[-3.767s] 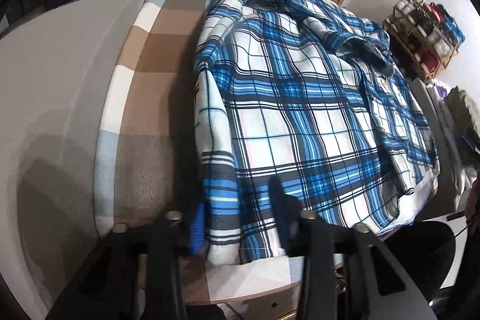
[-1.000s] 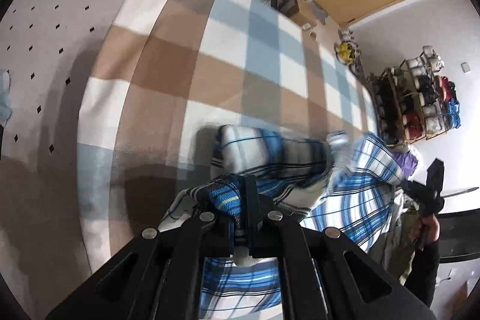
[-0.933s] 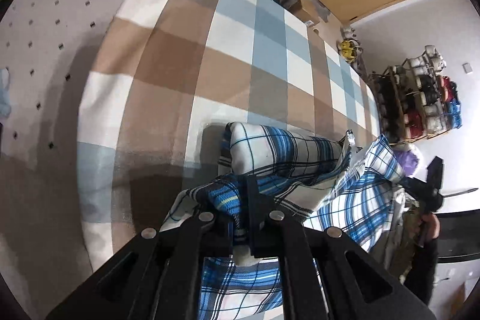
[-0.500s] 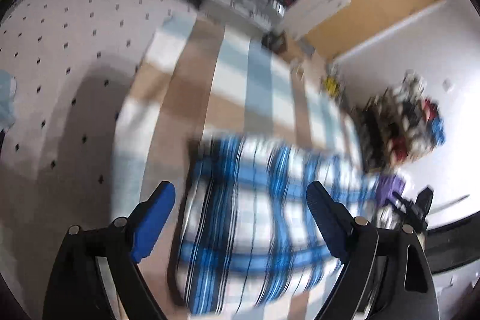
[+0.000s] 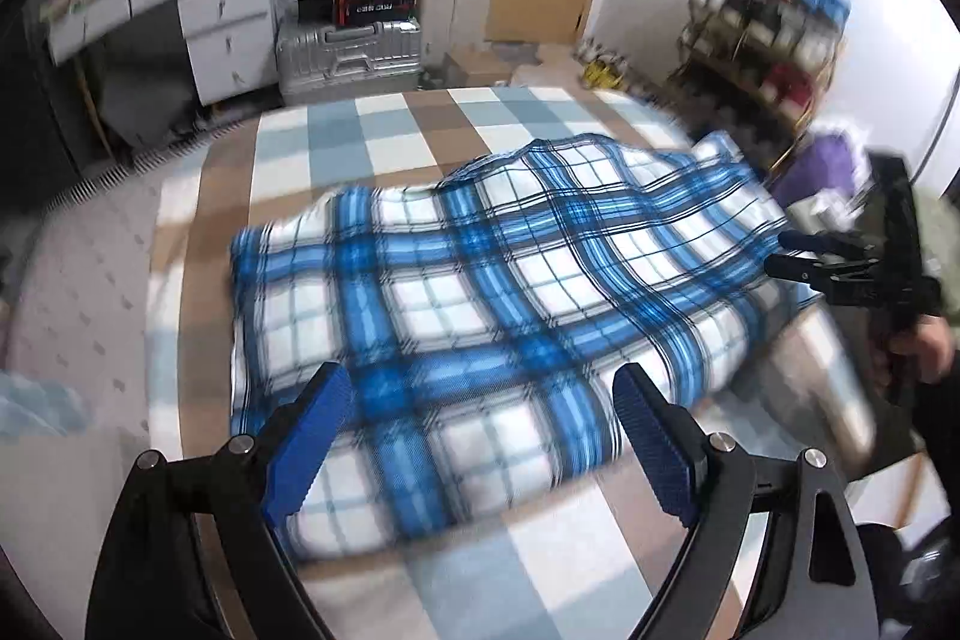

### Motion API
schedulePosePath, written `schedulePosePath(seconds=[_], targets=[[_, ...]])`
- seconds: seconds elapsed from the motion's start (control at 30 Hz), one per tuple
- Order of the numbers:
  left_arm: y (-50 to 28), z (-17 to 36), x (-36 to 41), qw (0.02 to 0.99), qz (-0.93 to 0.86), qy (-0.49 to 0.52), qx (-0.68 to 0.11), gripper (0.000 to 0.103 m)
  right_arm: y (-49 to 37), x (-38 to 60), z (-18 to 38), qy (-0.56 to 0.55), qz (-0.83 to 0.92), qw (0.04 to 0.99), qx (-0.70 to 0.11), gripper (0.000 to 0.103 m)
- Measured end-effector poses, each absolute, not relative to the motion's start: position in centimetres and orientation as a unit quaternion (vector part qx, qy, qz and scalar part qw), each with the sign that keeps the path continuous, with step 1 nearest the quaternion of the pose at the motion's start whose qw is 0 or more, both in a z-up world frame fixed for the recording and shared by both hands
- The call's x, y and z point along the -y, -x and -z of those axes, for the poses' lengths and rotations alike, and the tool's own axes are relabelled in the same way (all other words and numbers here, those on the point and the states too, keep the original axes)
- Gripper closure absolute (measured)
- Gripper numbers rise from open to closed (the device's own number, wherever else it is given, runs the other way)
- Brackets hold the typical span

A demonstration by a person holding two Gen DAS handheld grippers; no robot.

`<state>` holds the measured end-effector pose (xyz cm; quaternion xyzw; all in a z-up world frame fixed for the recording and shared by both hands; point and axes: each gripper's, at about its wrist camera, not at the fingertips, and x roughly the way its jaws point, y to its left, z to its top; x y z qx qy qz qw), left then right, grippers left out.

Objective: Fold large clothes

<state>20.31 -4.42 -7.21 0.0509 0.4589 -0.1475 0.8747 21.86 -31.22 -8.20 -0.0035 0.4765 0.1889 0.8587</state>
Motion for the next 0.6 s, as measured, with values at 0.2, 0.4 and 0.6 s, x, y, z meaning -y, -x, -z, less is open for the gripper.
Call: schedulePosePath(seconds=[0.2, 0.4, 0.6], targets=[[-23.5, 15.0, 6.6, 0.809, 0.091, -0.063, -0.577, 0.017, -23.5, 27.1, 12.7, 0.095, -0.129, 0.842, -0.514, 0.026], [-22.9, 13.8, 3.2, 0.813, 0.056, 0.008, -0.580, 0.017, -22.4, 27.8, 11.0, 0.099, -0.102, 0.855, -0.499, 0.025], [-18.5, 11.7, 3.0, 0.831, 0.101, -0.115, -0.536, 0.016, -14.4, 26.9, 8.3, 0.172, -0.245, 0.856, -0.421, 0.012]])
